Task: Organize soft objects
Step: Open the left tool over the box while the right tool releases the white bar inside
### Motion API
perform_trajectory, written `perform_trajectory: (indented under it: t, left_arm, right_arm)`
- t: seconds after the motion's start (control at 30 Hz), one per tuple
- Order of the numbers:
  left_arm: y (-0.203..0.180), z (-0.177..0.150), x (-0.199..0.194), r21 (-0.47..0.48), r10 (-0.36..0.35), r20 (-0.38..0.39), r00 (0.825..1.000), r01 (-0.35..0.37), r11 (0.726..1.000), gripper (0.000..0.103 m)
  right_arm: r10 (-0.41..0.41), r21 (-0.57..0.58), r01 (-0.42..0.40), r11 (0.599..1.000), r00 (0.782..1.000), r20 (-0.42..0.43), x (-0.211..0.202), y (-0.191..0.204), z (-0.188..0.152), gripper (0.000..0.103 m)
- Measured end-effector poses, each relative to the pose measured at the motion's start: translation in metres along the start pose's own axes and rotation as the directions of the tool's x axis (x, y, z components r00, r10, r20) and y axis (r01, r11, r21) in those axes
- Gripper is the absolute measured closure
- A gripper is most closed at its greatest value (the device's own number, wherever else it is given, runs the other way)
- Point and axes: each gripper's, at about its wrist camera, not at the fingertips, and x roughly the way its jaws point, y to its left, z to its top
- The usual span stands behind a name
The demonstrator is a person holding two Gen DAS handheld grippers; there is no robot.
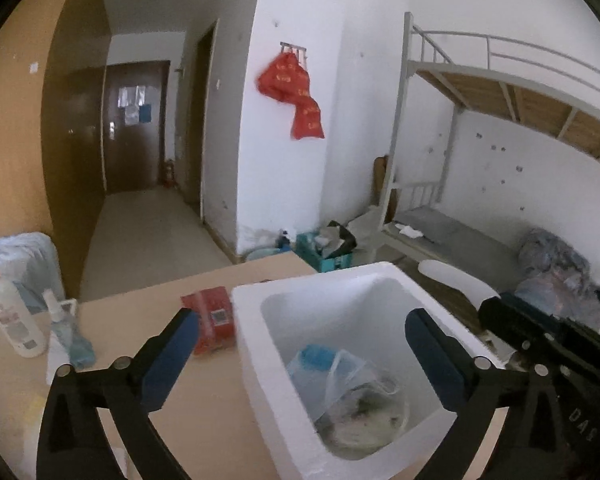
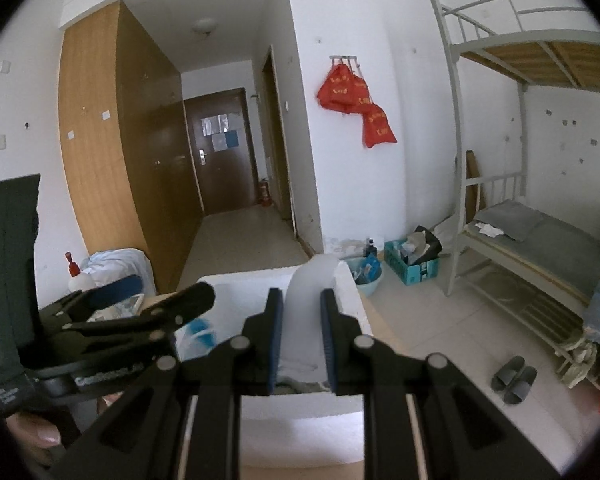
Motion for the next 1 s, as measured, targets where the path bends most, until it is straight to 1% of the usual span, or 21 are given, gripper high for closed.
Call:
perform_trajectory:
  t: [0.07, 0.2, 0.4, 0.57, 1.0]
  left_arm:
    - [0.002, -0.001, -0.003, 0.009, 0.025, 0.008, 1.000, -0.025, 1.000, 0.000]
    - [0.005, -0.003, -0.009, 0.014, 0.031, 0.007, 1.000, -0.031, 0.999, 0.000]
    - [0.020, 0.000, -0.028, -0.024, 0.050, 0.034, 0.998, -0.050, 0.998, 0.000]
    - [0.027, 0.000, -0.038, -0.037, 0.060, 0.050, 0.997, -0.058, 0.998, 0.000]
    - [0.040, 0.002, -0.043, -0.069, 0.068, 0.062, 0.996, -0.063, 0.996, 0.000]
  right_arm:
    - [0.003, -0.001, -0.003, 1.000, 1.000, -0.003, 0.002, -0.001, 0.000, 0.081]
    - [0.015, -0.004, -0.015, 1.000, 1.000, -0.009, 0.006, 0.000, 0.000, 0.081]
    - [0.029, -0.011, -0.029, 1.000, 0.999, -0.018, 0.013, 0.001, 0.001, 0.081]
    - [0.039, -0.018, -0.039, 0.999, 0.999, -0.026, 0.018, 0.002, 0.000, 0.081]
    - [0.054, -0.021, -0.055, 0.998, 0.997, -0.059, 0.038, 0.007, -0.002, 0.081]
